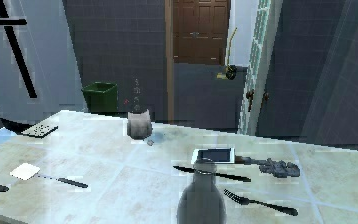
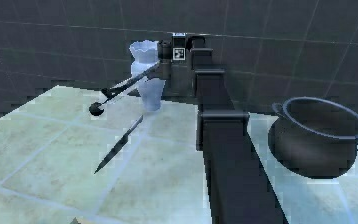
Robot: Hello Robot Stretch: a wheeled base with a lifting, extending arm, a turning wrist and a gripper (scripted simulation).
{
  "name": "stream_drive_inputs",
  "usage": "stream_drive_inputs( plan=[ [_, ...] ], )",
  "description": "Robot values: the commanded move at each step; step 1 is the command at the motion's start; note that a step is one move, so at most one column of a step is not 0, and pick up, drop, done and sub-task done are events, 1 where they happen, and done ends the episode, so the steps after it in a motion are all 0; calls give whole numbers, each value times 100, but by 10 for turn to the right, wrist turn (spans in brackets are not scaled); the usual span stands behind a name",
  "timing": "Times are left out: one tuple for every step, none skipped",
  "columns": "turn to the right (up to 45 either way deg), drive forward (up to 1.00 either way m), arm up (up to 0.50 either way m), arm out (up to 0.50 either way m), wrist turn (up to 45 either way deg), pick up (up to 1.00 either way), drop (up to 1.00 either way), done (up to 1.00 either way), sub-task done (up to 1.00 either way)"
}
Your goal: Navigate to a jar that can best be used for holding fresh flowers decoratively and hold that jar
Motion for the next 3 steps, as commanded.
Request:
stream_drive_inputs(
  plan=[
    [0, 0, 0, 0, 450, 0, 0, 0, 0],
    [0, 0, 0, 0, 180, 0, 0, 0, 0],
    [0, 0, 0, 0, 0, 100, 0, 0, 0]
  ],
)
